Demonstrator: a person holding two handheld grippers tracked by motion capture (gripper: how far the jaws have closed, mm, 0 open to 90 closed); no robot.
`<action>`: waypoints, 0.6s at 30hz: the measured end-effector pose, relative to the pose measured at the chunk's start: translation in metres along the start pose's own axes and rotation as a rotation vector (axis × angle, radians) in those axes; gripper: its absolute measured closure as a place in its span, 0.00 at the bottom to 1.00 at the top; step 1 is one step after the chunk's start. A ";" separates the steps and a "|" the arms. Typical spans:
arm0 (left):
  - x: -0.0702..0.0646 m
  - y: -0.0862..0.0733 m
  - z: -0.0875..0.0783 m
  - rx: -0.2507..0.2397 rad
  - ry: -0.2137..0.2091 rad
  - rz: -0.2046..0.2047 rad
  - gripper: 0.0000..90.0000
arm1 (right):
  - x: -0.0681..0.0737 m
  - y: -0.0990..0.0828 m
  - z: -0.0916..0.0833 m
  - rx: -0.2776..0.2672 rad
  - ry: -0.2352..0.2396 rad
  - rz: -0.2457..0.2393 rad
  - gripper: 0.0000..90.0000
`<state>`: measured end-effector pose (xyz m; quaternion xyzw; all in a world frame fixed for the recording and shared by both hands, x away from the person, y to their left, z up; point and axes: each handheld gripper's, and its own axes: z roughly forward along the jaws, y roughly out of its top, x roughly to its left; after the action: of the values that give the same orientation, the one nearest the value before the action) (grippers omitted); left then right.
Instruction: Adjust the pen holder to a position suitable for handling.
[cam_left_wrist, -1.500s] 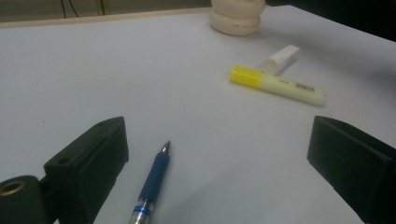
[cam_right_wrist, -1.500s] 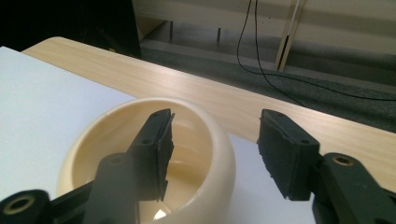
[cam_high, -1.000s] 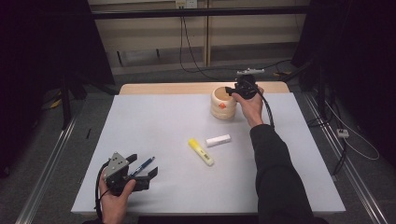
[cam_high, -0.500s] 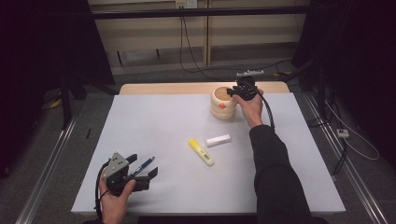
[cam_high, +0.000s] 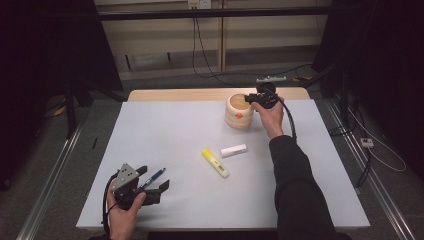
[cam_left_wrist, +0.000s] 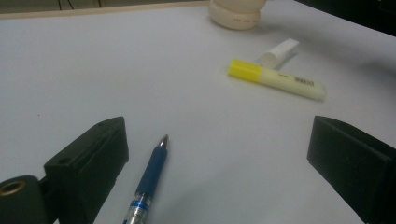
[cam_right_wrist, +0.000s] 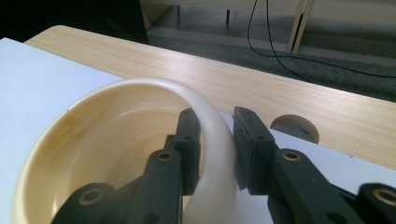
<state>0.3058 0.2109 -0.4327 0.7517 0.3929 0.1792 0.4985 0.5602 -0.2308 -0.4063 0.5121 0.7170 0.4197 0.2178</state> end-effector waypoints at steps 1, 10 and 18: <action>0.000 0.000 0.000 0.000 0.000 0.000 0.06 | 0.001 0.001 -0.001 0.001 0.004 -0.006 0.81; 0.000 0.000 0.000 0.006 0.003 0.006 0.06 | 0.014 0.003 -0.012 -0.033 0.029 -0.025 0.81; 0.000 0.000 0.000 0.000 0.010 0.001 0.06 | 0.038 0.008 -0.027 -0.026 0.082 -0.036 0.81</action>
<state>0.3055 0.2111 -0.4324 0.7509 0.3952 0.1832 0.4963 0.5300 -0.2049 -0.3798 0.4788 0.7288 0.4455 0.2025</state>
